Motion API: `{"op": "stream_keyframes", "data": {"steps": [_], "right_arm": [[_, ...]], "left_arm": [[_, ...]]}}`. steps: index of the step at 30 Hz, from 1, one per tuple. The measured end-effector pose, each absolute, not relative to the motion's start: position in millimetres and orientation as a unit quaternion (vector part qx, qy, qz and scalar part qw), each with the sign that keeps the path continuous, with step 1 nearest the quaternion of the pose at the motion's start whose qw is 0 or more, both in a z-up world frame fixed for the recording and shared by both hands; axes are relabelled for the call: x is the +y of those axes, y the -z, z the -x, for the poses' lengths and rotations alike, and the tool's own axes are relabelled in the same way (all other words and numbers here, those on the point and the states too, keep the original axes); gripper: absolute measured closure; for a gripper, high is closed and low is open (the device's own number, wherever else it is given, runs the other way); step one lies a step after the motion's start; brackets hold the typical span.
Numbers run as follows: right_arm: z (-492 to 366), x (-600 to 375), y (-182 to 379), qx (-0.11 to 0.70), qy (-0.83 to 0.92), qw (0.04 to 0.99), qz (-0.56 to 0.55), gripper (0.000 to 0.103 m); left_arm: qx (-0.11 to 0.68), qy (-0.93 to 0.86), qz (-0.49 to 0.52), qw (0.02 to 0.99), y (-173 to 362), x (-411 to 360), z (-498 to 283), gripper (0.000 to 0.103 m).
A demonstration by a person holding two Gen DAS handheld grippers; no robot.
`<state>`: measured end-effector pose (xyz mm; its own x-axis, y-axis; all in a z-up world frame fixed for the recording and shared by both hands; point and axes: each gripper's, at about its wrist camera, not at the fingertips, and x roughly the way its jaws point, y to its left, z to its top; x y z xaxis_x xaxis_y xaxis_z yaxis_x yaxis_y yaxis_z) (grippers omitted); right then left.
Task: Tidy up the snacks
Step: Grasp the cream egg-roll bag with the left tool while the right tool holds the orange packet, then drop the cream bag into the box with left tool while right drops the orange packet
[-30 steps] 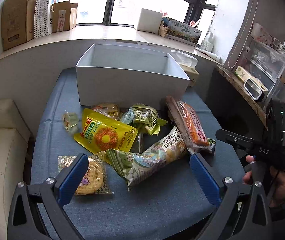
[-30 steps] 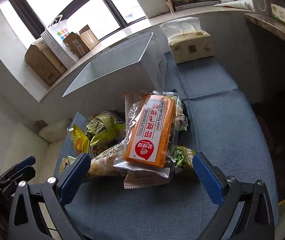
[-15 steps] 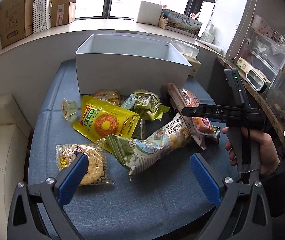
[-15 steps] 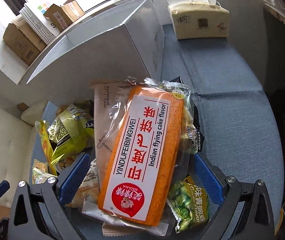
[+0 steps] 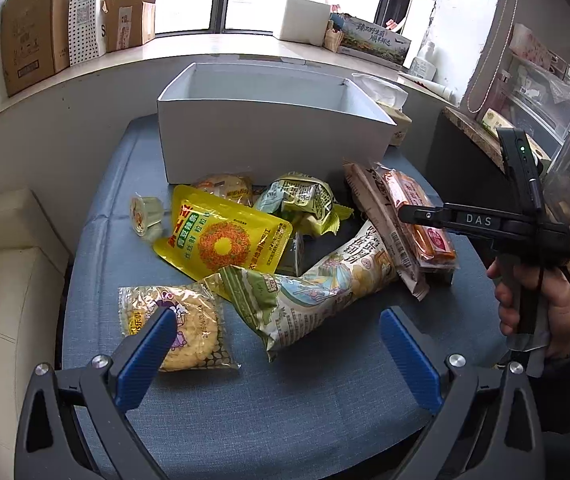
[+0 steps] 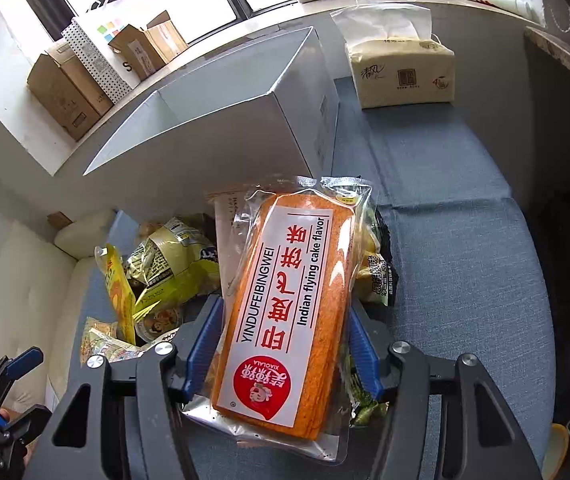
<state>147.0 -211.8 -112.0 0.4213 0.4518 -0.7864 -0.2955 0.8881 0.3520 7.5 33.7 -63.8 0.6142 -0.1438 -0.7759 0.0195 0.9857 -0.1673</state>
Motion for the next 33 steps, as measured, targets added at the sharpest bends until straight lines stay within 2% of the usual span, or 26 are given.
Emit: {"op": "stream_keyframes", "data": {"steps": [6,12,21,22,23,27,29,33], "right_arm": [[-135.8,-223.2,92.0,0.46,-0.247,0.844,-0.12,0.04],[-116.3,-245.8,70.3,0.441,-0.262,0.848,-0.134,0.04],[-96.9,-266.8,57.9,0.424,-0.258,0.855,-0.154,0.04],[-96.0,-268.7,58.2,0.424,-0.257,0.854,-0.155,0.04],[-95.1,-270.5,58.9,0.424,-0.256,0.854,-0.157,0.04],[-93.9,-277.5,61.7,0.426,-0.25,0.854,-0.163,0.04],[-93.1,-279.4,62.4,0.426,-0.25,0.854,-0.164,0.04],[-91.3,-279.5,60.7,0.422,-0.255,0.854,-0.167,0.04]], "left_arm": [[0.439,0.074,0.038,0.894,66.3,23.1,-11.4,0.0],[0.454,0.109,-0.088,0.88,77.8,-10.8,-39.6,0.0],[0.475,0.166,-0.203,0.84,110.3,-67.1,-72.6,0.002],[0.476,0.166,-0.212,0.837,114.7,-71.6,-73.8,0.019],[0.484,0.168,-0.217,0.831,119.9,-74.3,-75.4,0.054],[0.496,0.158,-0.187,0.833,121.9,-68.0,-78.7,0.061],[0.492,0.16,-0.168,0.839,116.8,-59.8,-74.8,0.068],[0.489,0.156,-0.126,0.849,104.5,-37.7,-62.7,0.07]]}}
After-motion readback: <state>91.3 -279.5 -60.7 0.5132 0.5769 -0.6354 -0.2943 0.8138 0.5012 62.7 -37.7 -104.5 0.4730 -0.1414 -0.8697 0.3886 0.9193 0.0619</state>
